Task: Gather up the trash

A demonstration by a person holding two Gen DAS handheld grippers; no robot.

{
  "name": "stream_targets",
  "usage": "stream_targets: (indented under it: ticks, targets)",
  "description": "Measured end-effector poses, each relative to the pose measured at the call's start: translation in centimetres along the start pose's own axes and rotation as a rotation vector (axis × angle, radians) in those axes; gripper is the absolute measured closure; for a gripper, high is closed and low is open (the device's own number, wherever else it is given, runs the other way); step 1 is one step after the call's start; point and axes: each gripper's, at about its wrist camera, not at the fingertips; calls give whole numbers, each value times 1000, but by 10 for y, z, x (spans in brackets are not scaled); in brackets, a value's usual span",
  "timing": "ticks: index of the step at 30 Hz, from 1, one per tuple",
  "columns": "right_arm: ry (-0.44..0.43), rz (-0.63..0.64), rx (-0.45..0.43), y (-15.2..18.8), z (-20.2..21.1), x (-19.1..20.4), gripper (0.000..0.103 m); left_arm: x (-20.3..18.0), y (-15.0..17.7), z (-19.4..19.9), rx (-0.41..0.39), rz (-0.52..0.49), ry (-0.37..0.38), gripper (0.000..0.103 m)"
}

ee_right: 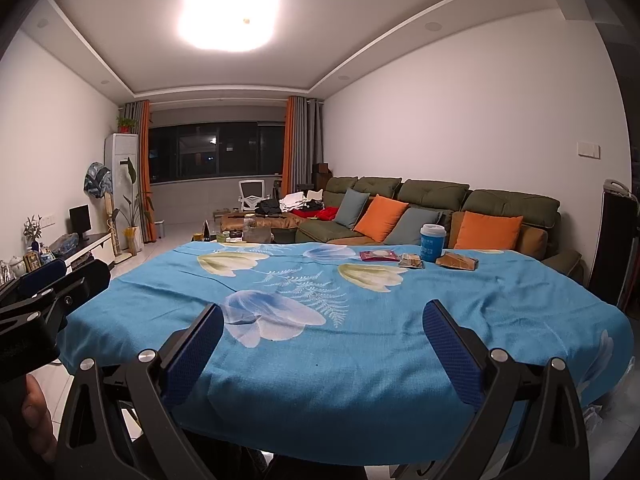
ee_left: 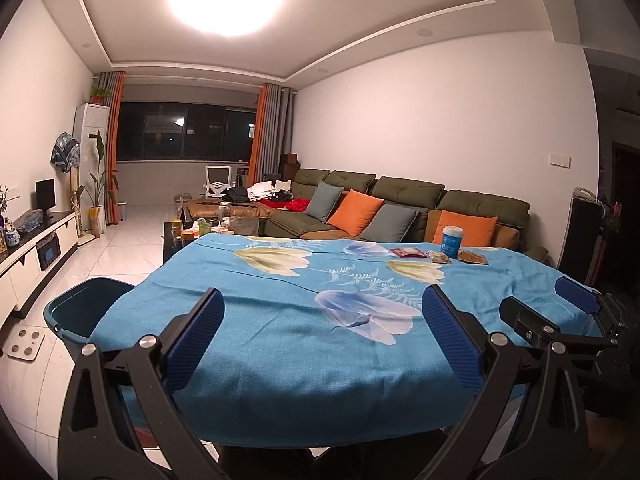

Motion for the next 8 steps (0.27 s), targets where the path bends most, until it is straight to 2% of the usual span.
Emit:
stream_targets:
  ticks: [8]
  targets:
    - [14,-26,2,-3,-6,-8,7,-1,-1,-3,4,-14,-3,6]
Point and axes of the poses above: each gripper's, at about its wrist camera, not at the fingertips, and z roughly against the way its jaws point, x to its left, y to its underside, and after that the axes turned 6 degrees about x, right-handed
